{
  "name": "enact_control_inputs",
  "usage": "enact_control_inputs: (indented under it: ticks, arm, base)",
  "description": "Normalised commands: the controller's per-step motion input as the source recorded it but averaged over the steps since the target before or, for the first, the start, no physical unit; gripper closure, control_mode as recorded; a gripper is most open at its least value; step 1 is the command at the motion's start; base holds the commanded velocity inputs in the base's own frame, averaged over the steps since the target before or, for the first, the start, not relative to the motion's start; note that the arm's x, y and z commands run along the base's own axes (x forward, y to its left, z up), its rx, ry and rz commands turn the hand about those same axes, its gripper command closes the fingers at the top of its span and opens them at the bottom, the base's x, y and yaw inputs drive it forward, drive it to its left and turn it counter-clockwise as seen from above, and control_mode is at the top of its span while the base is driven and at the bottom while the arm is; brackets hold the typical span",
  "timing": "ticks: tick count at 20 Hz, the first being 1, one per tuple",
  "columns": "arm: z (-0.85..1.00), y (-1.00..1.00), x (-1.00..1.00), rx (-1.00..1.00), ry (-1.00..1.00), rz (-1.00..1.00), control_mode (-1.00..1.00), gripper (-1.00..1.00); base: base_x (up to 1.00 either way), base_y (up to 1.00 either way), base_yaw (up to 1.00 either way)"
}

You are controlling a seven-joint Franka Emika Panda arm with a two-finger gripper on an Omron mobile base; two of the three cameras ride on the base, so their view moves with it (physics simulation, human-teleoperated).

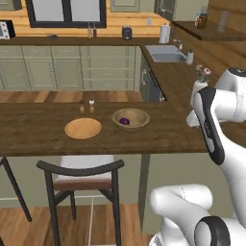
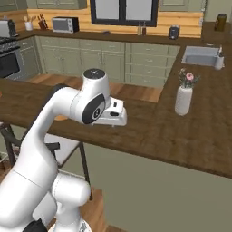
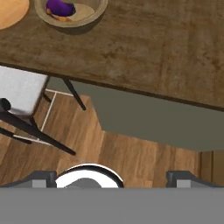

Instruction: Pick the chicken drumstick and eggplant from their plates and place them in the bowl. Then put the bowl in the fridge.

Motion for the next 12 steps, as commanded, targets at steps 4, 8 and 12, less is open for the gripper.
enact_control_inputs:
  ticks: [4,8,12]
  arm:
    - [0.0,0.0,0.0,0.0,0.0,0.0,1.0,-1.0]
    - [0.0,0.0,0.0,0.0,0.0,0.0,1.0,-1.0]
    - [0.0,0.0,0.0,0.0,0.0,0.0,1.0,-1.0]
  base:
    - [0.52,-0.38,0.1]
    - [1.0,0.61,0.08]
    - [1.0,0.44,0.32]
